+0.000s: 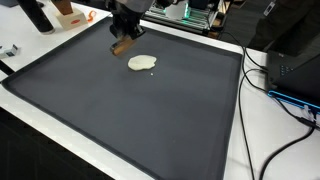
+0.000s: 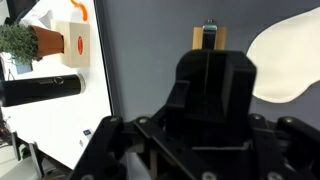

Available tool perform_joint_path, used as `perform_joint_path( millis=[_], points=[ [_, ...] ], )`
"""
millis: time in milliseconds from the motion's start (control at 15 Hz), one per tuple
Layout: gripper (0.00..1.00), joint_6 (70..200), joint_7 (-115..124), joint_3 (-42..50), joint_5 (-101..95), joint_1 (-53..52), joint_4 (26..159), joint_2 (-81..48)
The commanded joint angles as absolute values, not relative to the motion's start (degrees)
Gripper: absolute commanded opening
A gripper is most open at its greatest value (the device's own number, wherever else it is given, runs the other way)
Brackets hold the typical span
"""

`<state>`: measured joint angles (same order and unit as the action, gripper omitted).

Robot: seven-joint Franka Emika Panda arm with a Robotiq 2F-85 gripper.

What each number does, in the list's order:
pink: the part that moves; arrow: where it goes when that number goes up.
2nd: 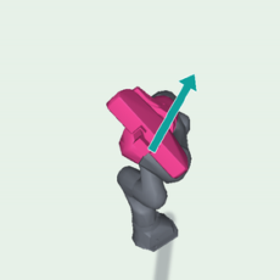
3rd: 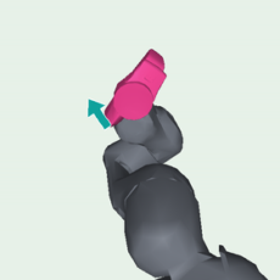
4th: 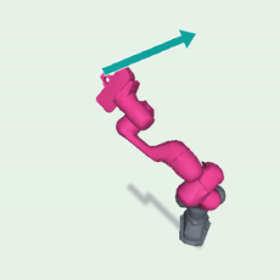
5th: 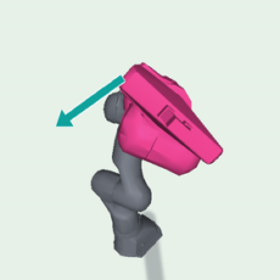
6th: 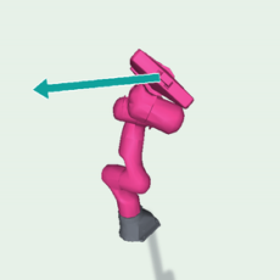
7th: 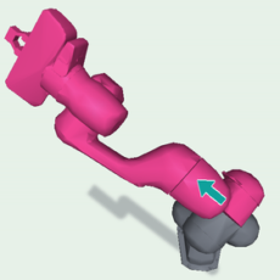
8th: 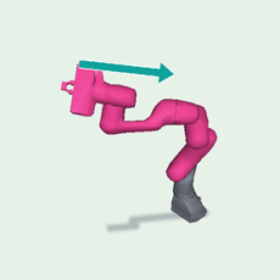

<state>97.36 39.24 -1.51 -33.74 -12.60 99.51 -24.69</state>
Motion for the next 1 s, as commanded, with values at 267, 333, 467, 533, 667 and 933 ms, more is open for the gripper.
perform_joint_path(
  millis=[267, 333, 467, 533, 667, 933],
  points=[
    [0.23, 106.37, 27.63, -1.71, -33.14, -10.11, 106.89, -15.56],
    [0.23, 107.53, 25.89, -1.73, -32.83, -9.74, 107.84, -14.27],
    [0.23, 109.72, 21.95, -1.88, -32.42, -8.93, 109.66, -11.83],
    [0.23, 110.76, 20.01, -1.97, -32.00, -8.49, 110.48, -10.63],
    [0.23, 112.47, 16.03, -2.09, -31.22, -7.73, 112.05, -8.38],
    [0.23, 114.51, 7.47, -2.31, -28.84, -6.55, 114.37, -4.56]
  ],
)
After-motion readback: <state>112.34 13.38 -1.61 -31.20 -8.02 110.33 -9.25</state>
